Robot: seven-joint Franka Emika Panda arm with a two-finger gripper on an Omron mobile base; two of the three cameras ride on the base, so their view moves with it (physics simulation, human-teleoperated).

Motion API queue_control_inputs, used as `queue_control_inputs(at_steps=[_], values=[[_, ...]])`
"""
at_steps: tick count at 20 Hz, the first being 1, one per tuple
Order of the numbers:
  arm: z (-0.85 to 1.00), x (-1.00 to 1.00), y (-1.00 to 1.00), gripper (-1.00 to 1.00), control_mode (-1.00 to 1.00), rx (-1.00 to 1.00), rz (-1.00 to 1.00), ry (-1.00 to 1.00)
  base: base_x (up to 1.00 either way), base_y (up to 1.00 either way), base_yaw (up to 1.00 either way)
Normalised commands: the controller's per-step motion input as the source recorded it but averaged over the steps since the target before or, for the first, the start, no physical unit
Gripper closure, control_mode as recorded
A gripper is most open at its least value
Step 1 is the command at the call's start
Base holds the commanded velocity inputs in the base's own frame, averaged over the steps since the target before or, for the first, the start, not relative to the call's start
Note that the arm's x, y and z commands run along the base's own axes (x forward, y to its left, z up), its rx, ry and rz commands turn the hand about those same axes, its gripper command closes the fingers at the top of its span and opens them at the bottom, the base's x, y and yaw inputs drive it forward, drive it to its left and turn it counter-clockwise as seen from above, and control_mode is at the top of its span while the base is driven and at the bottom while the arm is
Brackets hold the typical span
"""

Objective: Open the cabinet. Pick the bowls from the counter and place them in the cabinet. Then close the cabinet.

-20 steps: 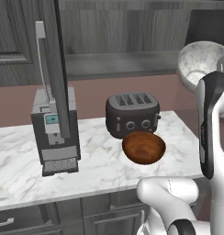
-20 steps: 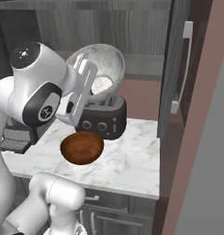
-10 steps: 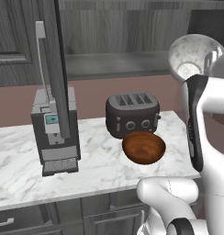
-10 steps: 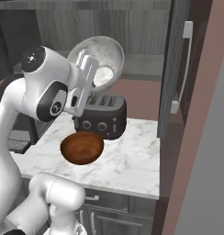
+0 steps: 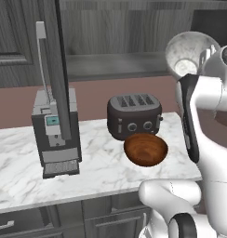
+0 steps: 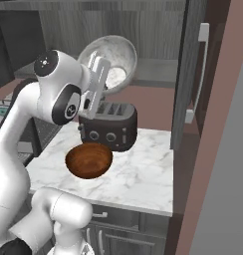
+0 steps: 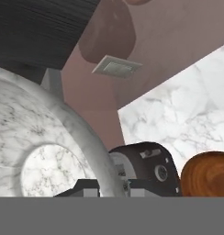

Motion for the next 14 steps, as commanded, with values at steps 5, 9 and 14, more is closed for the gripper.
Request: queue_control_inputs(at_steps=[5, 9, 14], values=[[0.03, 0.49, -0.05, 1.00, -1.00, 0.00, 0.00, 0.00, 0.00, 0.00, 0.00], [0.02, 0.53, -0.17, 1.00, -1.00, 0.00, 0.00, 0.00, 0.00, 0.00, 0.00], [0.03, 0.58, -0.21, 1.00, -1.00, 0.00, 0.00, 0.00, 0.00, 0.00, 0.00]])
